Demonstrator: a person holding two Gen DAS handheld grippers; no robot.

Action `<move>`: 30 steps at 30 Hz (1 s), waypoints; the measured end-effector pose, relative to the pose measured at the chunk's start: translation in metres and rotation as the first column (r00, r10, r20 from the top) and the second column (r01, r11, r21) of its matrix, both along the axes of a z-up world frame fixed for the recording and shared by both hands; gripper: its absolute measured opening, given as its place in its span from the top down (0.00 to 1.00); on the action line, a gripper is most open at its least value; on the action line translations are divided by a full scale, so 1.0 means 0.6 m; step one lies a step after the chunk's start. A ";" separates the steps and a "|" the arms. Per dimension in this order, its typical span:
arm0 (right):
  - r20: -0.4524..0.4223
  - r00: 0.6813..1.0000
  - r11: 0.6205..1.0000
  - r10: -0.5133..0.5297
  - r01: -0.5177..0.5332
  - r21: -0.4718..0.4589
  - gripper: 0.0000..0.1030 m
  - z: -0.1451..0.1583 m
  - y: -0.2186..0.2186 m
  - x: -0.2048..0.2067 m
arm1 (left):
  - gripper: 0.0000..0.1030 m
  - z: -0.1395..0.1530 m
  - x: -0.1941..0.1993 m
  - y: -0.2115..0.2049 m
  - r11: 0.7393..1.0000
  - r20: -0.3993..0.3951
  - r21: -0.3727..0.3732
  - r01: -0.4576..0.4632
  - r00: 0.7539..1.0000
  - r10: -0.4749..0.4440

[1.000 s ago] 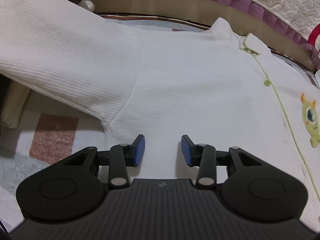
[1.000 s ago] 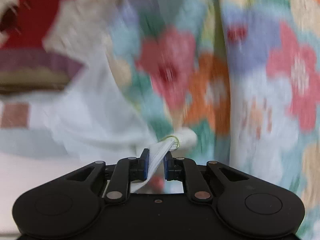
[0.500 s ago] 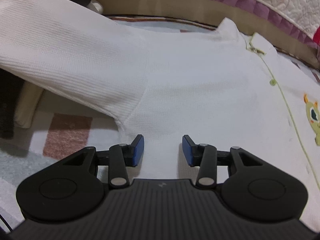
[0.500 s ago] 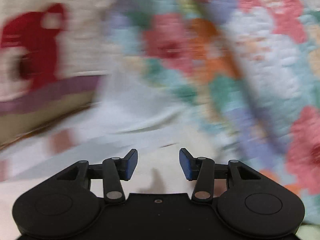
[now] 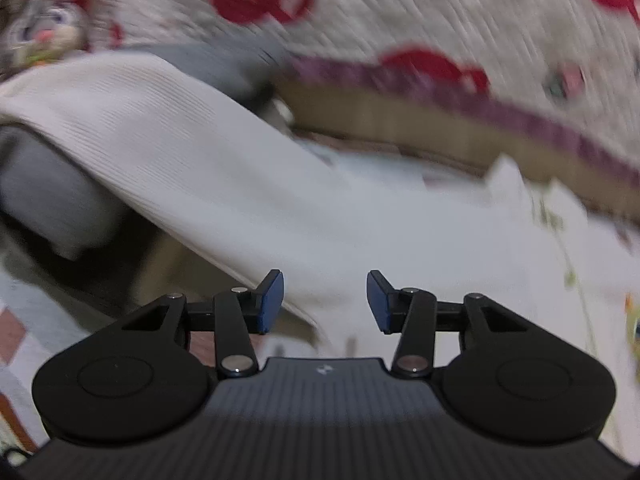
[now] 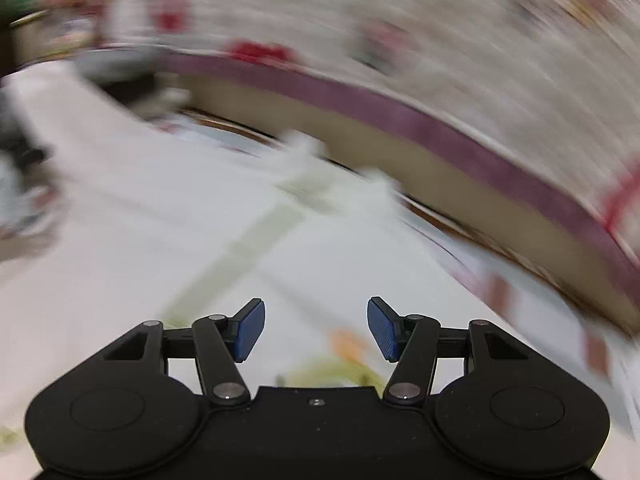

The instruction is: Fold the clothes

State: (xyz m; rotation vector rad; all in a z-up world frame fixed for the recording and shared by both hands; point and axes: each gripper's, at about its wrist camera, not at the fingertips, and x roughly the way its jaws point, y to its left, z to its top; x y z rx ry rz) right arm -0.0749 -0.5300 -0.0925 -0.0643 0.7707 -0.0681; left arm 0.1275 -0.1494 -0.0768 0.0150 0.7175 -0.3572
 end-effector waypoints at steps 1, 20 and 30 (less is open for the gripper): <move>0.013 0.999 0.999 0.044 -0.045 0.008 0.41 0.011 0.029 0.016 | 0.61 0.014 0.001 0.019 0.999 0.020 -0.023 -0.034 0.999 0.035; 0.115 0.898 0.905 0.424 -0.415 -0.094 0.96 0.101 0.406 0.266 | 0.53 0.083 0.202 0.295 0.873 0.043 -0.173 -0.455 0.882 0.469; 0.046 0.957 0.955 0.285 -0.288 0.075 0.80 0.051 0.466 0.300 | 0.39 0.035 0.229 0.362 0.825 0.014 -0.363 -0.432 0.883 0.469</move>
